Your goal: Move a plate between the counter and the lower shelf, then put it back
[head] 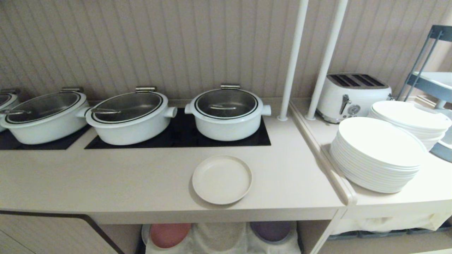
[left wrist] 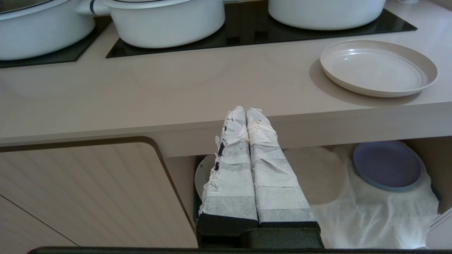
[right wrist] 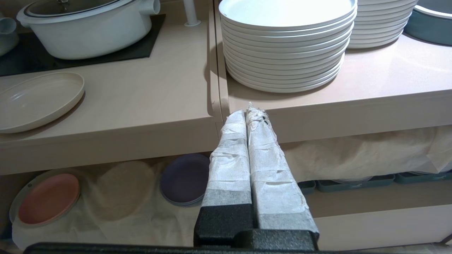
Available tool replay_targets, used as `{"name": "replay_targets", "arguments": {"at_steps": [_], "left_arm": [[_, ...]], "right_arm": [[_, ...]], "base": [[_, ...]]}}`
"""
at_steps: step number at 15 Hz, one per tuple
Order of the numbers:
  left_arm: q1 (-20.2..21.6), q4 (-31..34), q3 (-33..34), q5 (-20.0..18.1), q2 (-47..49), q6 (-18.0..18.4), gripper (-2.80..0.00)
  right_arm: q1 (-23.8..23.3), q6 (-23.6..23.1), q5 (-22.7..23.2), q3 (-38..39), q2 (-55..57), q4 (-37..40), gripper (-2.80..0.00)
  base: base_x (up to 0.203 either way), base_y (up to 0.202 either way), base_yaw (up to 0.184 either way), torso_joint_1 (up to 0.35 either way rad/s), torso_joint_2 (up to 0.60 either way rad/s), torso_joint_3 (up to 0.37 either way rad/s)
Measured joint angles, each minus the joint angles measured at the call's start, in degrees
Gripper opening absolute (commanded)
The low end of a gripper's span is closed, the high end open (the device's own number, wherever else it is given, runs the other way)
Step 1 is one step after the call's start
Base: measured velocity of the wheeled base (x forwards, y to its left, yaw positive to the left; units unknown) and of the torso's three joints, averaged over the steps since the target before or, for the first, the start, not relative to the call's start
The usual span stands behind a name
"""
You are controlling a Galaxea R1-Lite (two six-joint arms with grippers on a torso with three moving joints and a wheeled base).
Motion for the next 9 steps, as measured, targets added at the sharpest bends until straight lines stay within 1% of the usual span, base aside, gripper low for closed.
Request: {"name": "replay_targets", "arguments": {"at_steps": [9], "left_arm": [[0.0, -0.04, 0.0, -0.03, 0.0, 0.0, -2.8]], "right_arm": [[0.0, -0.01, -0.09, 0.0, 0.0, 0.11, -2.8]], "base": [[0.0, 0.0, 0.0, 0.0, 0.0, 0.0]]}}
